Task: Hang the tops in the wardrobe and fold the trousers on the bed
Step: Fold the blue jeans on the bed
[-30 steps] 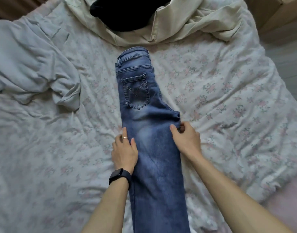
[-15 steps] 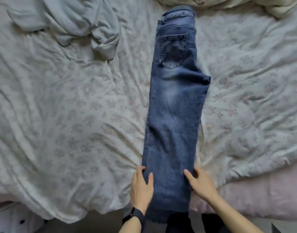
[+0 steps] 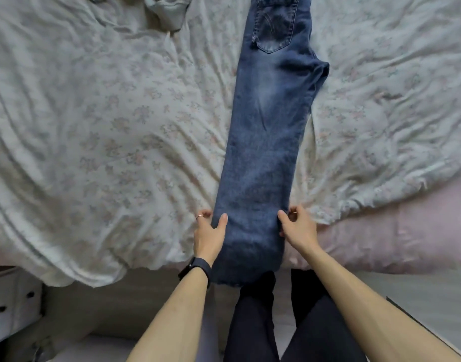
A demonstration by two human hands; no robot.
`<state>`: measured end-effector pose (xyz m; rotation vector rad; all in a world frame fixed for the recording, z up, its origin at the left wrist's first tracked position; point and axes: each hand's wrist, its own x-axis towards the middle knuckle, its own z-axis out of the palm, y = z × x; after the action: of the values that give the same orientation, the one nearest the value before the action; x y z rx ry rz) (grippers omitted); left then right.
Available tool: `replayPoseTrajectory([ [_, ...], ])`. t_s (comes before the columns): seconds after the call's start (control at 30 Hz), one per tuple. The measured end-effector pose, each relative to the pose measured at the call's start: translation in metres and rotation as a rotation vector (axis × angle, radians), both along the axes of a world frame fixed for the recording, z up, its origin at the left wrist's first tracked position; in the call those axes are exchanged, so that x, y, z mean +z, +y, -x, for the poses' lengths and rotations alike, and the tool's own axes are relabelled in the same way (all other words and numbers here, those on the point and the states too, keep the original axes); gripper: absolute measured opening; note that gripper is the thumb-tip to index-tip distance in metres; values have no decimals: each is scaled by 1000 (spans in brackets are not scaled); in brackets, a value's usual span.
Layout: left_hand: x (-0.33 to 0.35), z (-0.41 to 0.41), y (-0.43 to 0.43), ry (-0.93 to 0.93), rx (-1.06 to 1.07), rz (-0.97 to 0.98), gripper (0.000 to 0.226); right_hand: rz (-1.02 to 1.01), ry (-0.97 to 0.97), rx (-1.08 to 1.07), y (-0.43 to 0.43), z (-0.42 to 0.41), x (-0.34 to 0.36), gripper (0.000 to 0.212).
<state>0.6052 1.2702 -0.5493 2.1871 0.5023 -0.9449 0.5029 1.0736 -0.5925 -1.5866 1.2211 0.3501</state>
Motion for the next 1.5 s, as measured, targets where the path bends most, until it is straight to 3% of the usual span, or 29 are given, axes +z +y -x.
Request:
replayPoseTrajectory([
  [0.1,-2,17,25,143,-42,21,31,-54,67,54,13,23,1,26],
  [0.23,-10,42,60,265,-150,-5,29,-285,95,118,35,57,-1,29],
  [0.4,-4,59,83,385,-304,-50,37,-287,134,211,46,94,1,40],
  [0.57,34,72,86,469,-346,-10,40,-361,30,114,40,110,48,37],
  [0.9,158,115,81,394,-199,214,36,-620,-22,175,-6,147,172,41],
  [1.13,189,171,67,358,-135,234,19,-614,33,239,-21,187,199,17],
  [1.23,194,193,67,303,-74,209,12,-675,-2,134,-20,211,199,19],
  [1.3,192,201,69,289,-4,219,20,-681,-7,58,-14,224,194,27],
  [1.37,192,209,69,290,14,214,26,-641,-13,-3,-7,240,193,17],
  [1.5,199,220,64,296,43,194,11,-569,-44,-115,6,261,194,15],
])
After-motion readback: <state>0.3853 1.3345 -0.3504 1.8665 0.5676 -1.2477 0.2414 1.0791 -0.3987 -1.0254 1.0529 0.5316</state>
